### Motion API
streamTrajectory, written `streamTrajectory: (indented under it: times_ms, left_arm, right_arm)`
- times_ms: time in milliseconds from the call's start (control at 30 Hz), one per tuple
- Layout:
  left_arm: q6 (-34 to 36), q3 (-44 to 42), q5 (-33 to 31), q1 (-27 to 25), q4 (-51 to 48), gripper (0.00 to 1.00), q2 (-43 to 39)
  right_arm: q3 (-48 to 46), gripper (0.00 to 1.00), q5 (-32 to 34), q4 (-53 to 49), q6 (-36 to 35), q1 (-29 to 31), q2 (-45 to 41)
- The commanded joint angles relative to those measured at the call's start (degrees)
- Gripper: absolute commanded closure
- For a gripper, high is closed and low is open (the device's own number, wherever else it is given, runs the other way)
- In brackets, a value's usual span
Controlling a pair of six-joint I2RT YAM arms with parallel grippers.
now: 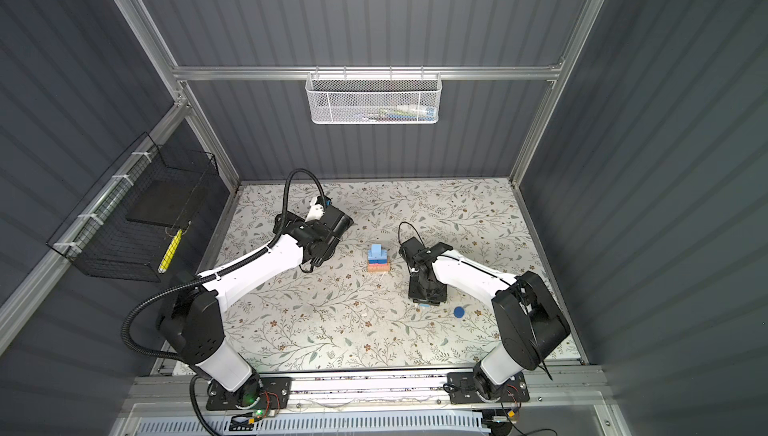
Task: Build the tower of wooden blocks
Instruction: 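Lift the P cube with the right gripper toward the stack while the left arm rises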
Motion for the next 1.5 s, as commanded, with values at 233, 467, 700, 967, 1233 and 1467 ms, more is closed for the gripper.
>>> streamTrajectory:
  times_ms: [233, 467, 700, 967, 1233, 1467]
  left_arm:
    - [-0.27, -1.29, 10.02, -0.22, 5.2, 0.01, -9.42]
    - [-1.97, -4.5, 27.03, -0.09, 11.51, 0.01, -17.3]
    - [-6.96, -4.68, 37.73, -0.02, 9.84, 0.01, -22.75]
    - [-8.55, -9.66, 45.09, 0.85, 10.69, 0.01, -31.41]
    - [-8.99, -9.59, 49.27, 1.71, 9.18, 0.01, -31.51]
    - [-10.03, -9.67, 52.24, 4.29, 8.69, 0.01, -30.04]
  right_arm:
    - [1.23, 0.72, 2.37, -4.37, 2.04, -0.15, -2.46]
    - [4.47, 0.72, 4.4, -7.19, 1.48, 0.13, -3.85]
    - [9.2, 0.72, 4.06, -10.42, -1.16, 0.31, -5.04]
    - [22.18, 0.72, 5.56, -17.9, -2.18, 1.64, -1.48]
    - [35.29, 0.73, 6.03, -21.69, -3.67, 4.54, 8.21]
    - [45.58, 0.73, 5.18, -23.58, -3.85, 5.29, 15.58]
